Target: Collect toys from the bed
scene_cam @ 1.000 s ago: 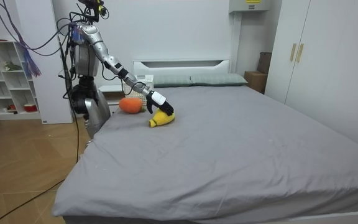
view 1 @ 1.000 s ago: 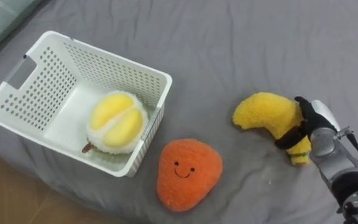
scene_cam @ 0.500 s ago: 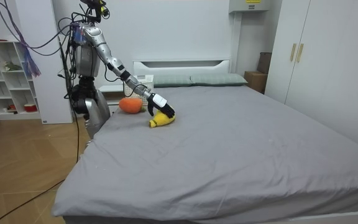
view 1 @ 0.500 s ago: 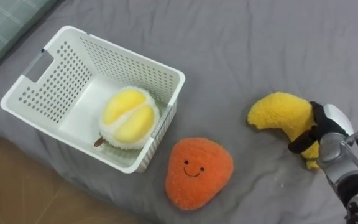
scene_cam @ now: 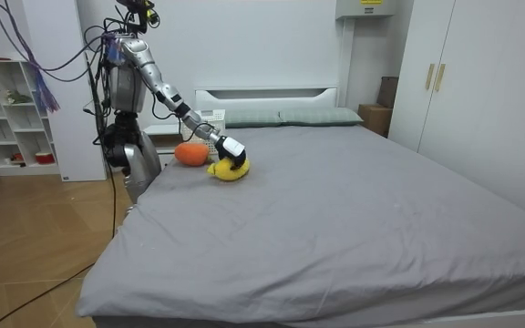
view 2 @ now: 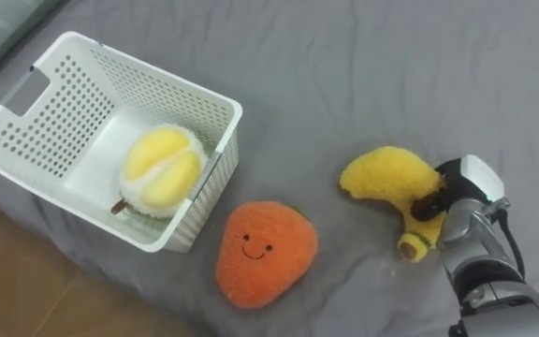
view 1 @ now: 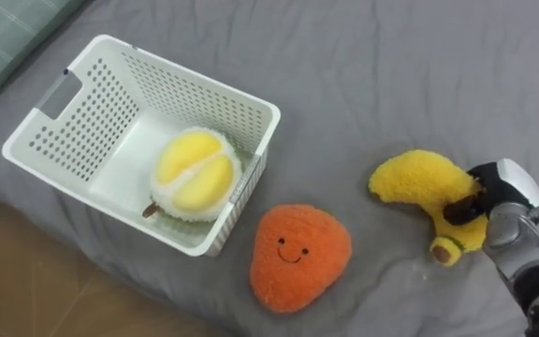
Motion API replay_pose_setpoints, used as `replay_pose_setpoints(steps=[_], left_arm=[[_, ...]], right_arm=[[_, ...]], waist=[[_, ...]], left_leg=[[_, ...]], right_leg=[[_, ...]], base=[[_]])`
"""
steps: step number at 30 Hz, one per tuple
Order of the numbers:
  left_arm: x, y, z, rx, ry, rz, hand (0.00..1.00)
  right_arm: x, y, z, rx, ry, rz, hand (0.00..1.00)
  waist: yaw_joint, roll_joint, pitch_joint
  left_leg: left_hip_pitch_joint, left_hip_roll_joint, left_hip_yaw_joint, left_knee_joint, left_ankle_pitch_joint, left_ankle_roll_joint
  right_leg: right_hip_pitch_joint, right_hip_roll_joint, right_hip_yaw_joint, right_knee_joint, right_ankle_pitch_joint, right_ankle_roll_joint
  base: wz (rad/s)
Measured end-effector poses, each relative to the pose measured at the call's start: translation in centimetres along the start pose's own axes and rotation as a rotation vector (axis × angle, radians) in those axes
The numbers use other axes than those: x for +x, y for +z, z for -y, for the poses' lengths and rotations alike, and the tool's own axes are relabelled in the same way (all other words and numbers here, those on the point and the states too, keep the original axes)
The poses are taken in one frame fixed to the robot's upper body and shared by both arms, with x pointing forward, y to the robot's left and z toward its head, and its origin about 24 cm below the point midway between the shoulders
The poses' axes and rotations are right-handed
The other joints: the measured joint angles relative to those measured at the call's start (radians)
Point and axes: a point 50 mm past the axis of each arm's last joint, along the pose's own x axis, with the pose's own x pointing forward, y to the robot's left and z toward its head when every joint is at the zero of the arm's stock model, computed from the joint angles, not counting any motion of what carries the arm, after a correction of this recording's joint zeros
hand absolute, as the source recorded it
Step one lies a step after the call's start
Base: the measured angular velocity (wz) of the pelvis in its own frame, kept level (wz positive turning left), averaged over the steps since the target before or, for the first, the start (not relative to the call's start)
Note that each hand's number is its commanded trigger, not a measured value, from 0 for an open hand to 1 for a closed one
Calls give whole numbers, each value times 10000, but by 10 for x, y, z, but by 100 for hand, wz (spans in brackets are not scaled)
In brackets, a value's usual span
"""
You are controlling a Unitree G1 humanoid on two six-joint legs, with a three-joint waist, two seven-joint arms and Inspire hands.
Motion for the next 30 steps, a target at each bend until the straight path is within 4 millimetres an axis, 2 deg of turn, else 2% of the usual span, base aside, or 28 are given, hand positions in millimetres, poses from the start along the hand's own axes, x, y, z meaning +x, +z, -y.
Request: replay_pose_setpoints(steps=[2, 5, 9, 13, 14, 15, 16, 21, 26, 28, 30], left_arm=[[0, 3, 0, -128, -8, 126, 0], [-1, 1, 0, -192, -9, 176, 0], [-1, -1, -6, -406, 179, 172, 0], [-2, -3, -7, -544, 254, 137, 0], [-2, -4, -7, -594, 277, 117, 0], [-2, -6, -8, -727, 334, 79, 0], [-3, -7, -10, -863, 411, 68, 0], [-6, -16, -11, -922, 468, -76, 0], [-6, -14, -8, -1076, 423, -82, 0], [-5, -14, -8, -1155, 442, -203, 0], [-6, -14, -7, -1228, 438, -234, 0]], right_arm=[[0, 3, 1, 227, -36, 87, 100], [1, 14, 3, 489, -46, 541, 100], [0, 51, 22, 1257, -701, 2074, 100], [-19, 89, 30, 1566, -998, 4289, 100], [-22, 91, 30, 1598, -968, 4464, 100], [-26, 95, 31, 1655, -962, 4764, 100], [-32, 100, 32, 1720, -1006, 5100, 100], [-60, 131, 35, 1582, -965, 6990, 100], [-75, 149, 37, 1235, -781, 7736, 100], [-81, 156, 35, 1083, -529, 7971, 100], [-84, 162, 31, 1261, -324, 8143, 100]], waist=[[-3, -4, -7], [-239, 3, -15], [-713, -32, -38], [-968, -90, -130], [-962, -103, -168], [-988, -148, -280], [-971, -191, -338], [-964, -199, -370], [-861, -171, -431], [-712, -187, -457], [-615, -188, -455]], left_leg=[[21, -12, 8, 0, 3, 5], [217, -56, 79, -22, 24, 40], [488, -68, 347, -38, 22, 57], [1252, -72, 401, -372, 26, 80], [1384, -68, 403, -405, 25, 81], [1621, -62, 411, -513, 25, 82], [1827, -49, 411, -601, 25, 82], [2498, -47, 622, -857, 31, 102], [2687, -73, 681, -838, 50, 135], [2859, -84, 667, -865, 53, 142], [2992, -78, 650, -891, 55, 146]], right_leg=[[17, -13, 0, 1, 0, 0], [208, -72, 2, 2, -4, 6], [464, -120, 29, 6, -18, 30], [1092, -93, 149, -37, -38, 62], [1212, -92, 145, -42, -50, 82], [1409, -94, 158, -76, -66, 107], [1611, -82, 174, -179, -69, 112], [2184, -74, 334, -224, -85, 138], [2352, -104, 480, -210, -92, 149], [2519, -100, 530, -222, -103, 161], [2653, -99, 551, -234, -105, 164]], base=[[0], [-1], [-2], [-2], [0], [0], [-4], [-12], [-3], [0], [0]])
